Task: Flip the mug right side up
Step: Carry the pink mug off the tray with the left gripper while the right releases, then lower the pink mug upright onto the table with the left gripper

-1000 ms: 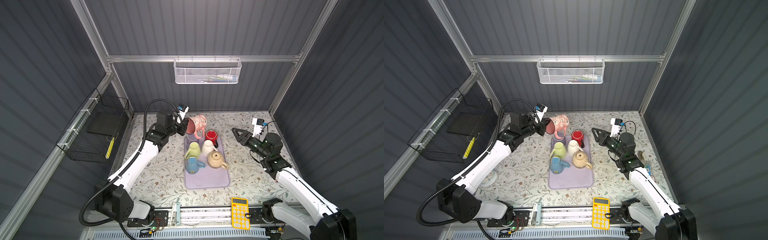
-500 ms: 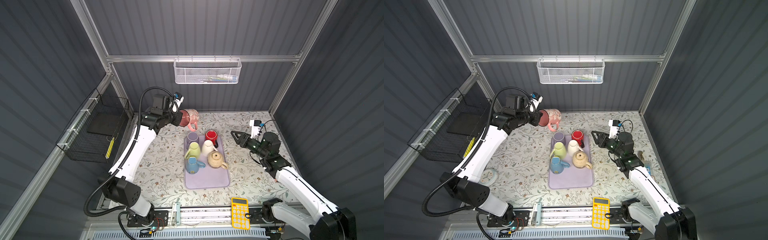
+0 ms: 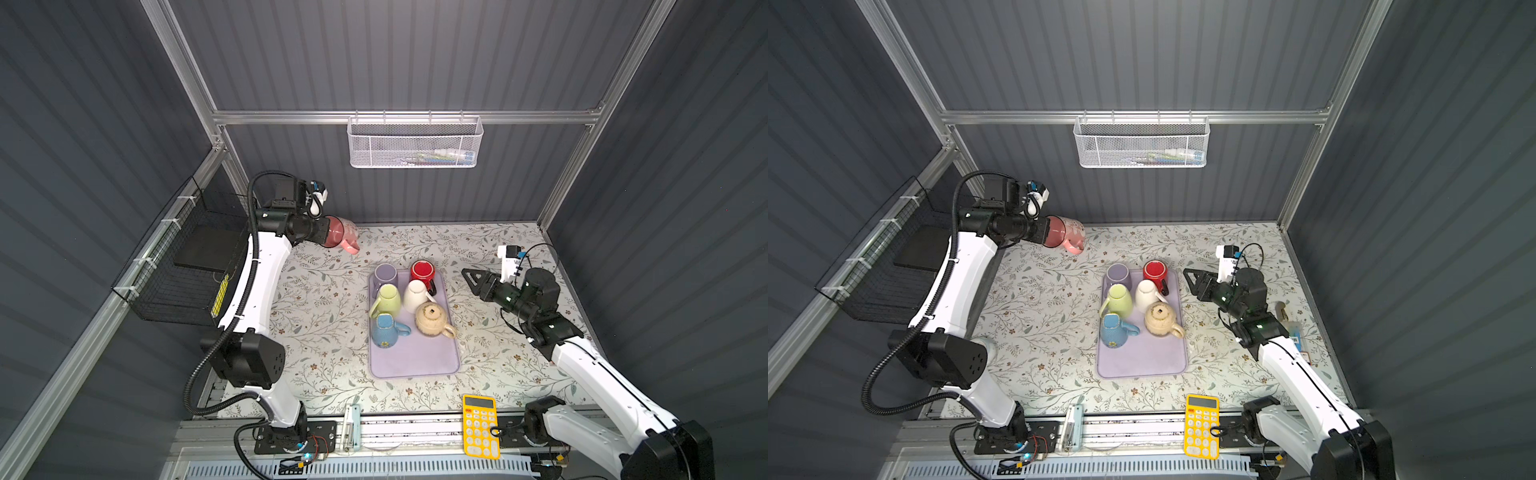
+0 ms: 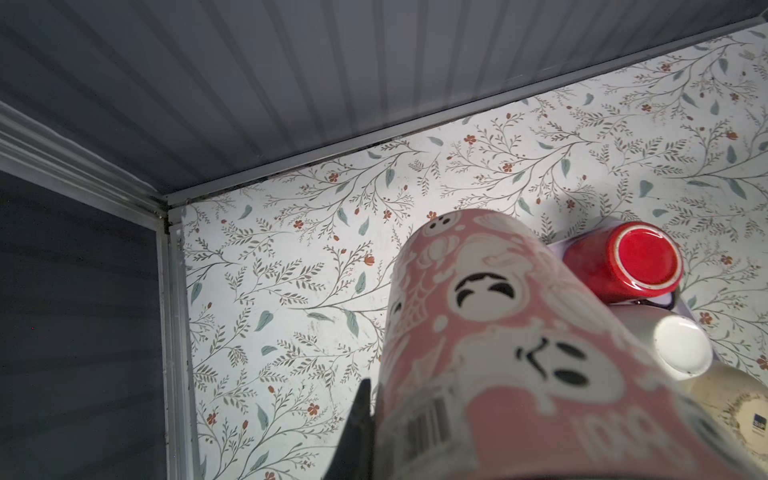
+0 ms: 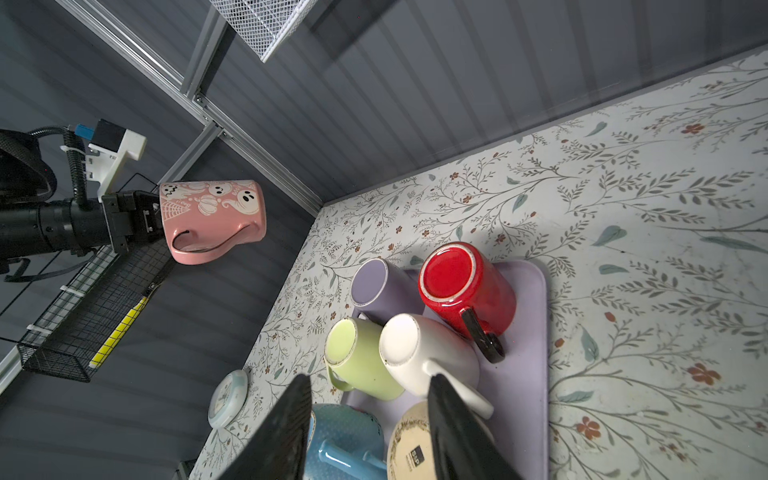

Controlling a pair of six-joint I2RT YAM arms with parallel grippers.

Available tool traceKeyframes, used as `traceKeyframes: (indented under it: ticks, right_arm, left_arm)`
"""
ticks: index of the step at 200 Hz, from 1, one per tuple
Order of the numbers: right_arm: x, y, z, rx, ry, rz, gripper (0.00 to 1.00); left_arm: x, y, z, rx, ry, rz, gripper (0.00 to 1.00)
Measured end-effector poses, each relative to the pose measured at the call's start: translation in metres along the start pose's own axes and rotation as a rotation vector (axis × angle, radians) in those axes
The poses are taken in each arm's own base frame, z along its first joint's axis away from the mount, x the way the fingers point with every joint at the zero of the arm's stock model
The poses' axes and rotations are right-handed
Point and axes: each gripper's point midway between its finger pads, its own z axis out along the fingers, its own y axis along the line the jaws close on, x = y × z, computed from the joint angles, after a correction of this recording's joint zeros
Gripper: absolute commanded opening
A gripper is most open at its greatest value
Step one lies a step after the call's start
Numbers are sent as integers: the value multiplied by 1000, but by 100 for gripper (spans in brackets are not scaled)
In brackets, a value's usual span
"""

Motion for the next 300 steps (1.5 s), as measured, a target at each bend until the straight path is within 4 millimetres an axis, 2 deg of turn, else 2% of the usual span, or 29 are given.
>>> traceKeyframes:
  ticks: [22,56,85,116,157,174,209,233,300]
  right_arm:
    - [8,-5,2,7,20,11,47]
    - [18,-11,5,9,47,29,47]
    - [21,-11,5,3,54,30,47]
    - [21,-10,5,-2,57,29,47]
    - [25,-10,7,-7,71,32,46]
    - [29,-10,9,-9,83,36,46]
    - [36,-11,12,-5,108,41,46]
    - [38,-12,12,-3,115,42,46]
    - [49,-11,21,2,163,51,46]
  left_arm:
    - [2,6,14,-5,36,-10,0]
    - [15,20,48,-29,137,-29,0]
    - [23,48,72,-128,221,-38,0]
    - [24,72,83,-183,245,-58,0]
    - [27,93,93,-196,252,-92,0]
    - [35,100,105,-195,278,-104,0]
    - [65,110,134,-179,369,-131,0]
    - [76,116,142,-174,395,-147,0]
    - [88,134,144,-162,405,-205,0]
